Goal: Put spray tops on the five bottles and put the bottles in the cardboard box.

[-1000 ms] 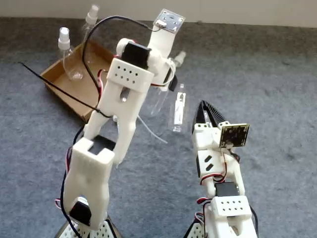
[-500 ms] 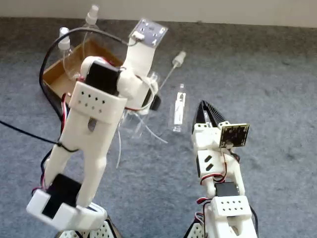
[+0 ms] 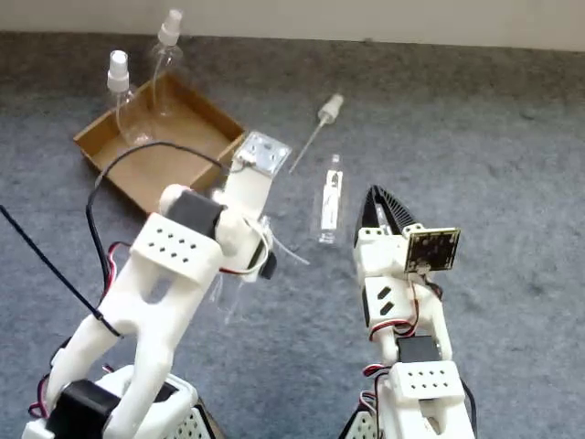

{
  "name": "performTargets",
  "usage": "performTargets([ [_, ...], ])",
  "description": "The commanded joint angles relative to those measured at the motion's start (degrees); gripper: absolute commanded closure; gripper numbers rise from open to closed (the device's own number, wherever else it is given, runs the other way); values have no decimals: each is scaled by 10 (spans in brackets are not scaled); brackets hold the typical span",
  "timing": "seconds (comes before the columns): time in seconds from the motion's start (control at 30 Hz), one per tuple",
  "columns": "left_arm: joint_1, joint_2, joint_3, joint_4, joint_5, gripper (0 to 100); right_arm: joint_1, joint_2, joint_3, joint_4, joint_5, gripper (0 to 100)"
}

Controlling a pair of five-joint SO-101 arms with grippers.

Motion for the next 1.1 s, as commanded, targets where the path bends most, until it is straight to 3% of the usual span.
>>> performTargets([
  [0.0, 7, -41, 94, -113, -2, 885, -4, -4, 68, 0, 5, 990],
  [0.1, 8, -49, 162, -175, -14, 884, -4, -4, 68, 0, 5, 990],
  [0.27, 4, -48, 217, -213, -120, 871, -4, -4, 68, 0, 5, 990],
  [0.53, 4, -47, 215, -164, -126, 655, -4, -4, 68, 0, 5, 990],
  [0.67, 4, -47, 216, -164, -135, 659, -4, -4, 68, 0, 5, 990],
  [1.07, 8, -46, 227, -165, -260, 659, -4, -5, 68, 0, 5, 990],
])
